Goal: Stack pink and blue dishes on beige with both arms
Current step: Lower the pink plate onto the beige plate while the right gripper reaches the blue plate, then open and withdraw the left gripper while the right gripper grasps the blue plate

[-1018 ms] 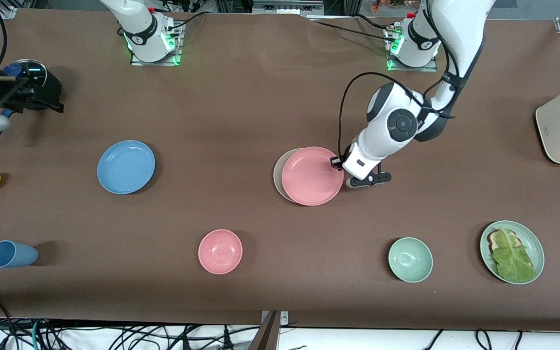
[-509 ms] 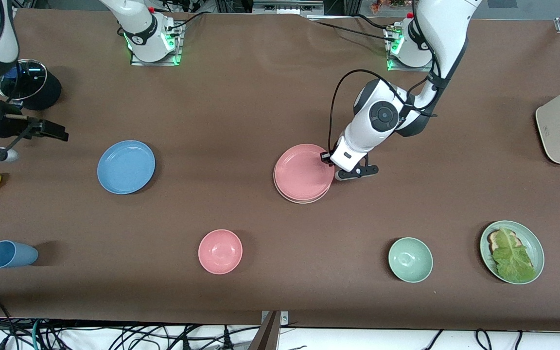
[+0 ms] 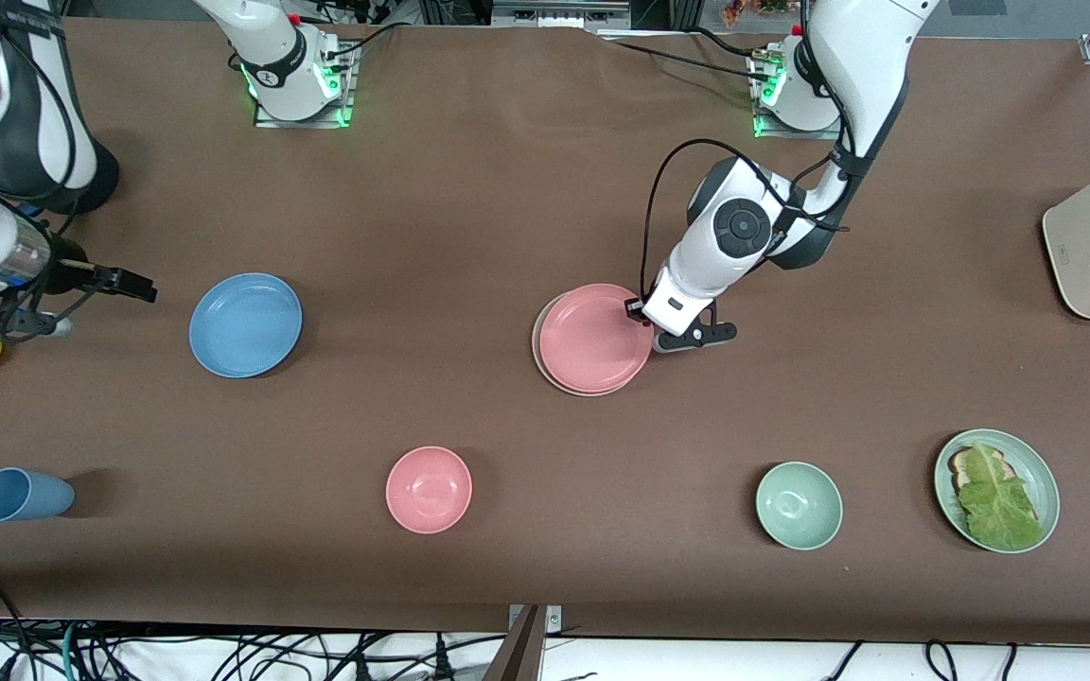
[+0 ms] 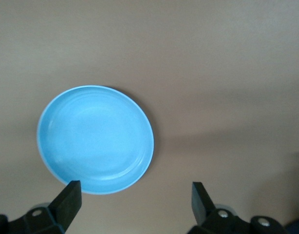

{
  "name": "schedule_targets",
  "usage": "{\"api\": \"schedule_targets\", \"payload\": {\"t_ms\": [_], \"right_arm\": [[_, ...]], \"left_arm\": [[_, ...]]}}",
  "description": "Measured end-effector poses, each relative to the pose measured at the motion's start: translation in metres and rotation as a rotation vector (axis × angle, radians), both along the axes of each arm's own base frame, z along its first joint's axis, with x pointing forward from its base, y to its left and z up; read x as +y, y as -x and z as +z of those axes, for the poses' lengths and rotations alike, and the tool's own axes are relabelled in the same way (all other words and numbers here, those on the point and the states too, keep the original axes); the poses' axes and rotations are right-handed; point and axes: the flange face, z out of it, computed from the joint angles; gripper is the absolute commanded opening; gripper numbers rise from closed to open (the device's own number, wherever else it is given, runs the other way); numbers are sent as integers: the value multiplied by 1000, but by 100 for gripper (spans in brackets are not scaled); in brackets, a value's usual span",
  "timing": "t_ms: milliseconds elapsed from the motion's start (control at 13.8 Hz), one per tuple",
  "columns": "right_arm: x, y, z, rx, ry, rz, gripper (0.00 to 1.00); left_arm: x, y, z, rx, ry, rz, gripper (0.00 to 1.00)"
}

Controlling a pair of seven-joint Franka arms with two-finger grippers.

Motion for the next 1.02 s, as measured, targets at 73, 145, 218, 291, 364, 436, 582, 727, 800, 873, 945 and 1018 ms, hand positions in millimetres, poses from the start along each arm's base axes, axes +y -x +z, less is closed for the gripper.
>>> {"api": "schedule_targets", "payload": {"t_ms": [73, 145, 218, 291, 364, 436, 582, 727, 800, 873, 945, 1018], "right_arm": [[0, 1, -21, -6, 5, 0, 100], [0, 1, -43, -11, 10, 1, 100], [0, 2, -63, -17, 16, 3, 100], [-1, 4, -82, -20, 20, 3, 100], [-4, 6, -97, -16, 21, -4, 100], [-9, 8, -108, -9, 15, -19, 100], [-27, 13, -123, -10, -37, -52, 100], [-44, 18, -132, -28, -116, -78, 100], [-49, 19, -136, -36, -144, -91, 100], [-53, 20, -139, -39, -163, -112, 100], [-55, 22, -142, -40, -180, -133, 100], [-56, 23, -146, -41, -196, -151, 100]], "left_arm": [[0, -2, 1, -4, 2, 1, 28], [0, -3, 3, -7, 3, 2, 30], [0, -3, 3, -9, 4, 3, 32], [0, -4, 3, -10, 4, 4, 34], [1, -5, 4, -11, 4, 7, 36], [3, -7, 5, -14, 5, 10, 38], [4, -14, 11, -25, -10, -8, 46], [5, -24, 26, -12, -60, -54, 52], [8, -33, 38, 1, -87, -68, 57], [13, -43, 52, 11, -108, -75, 65], [22, -53, 66, 14, -122, -84, 69], [35, -62, 77, 13, -128, -103, 71]]}}
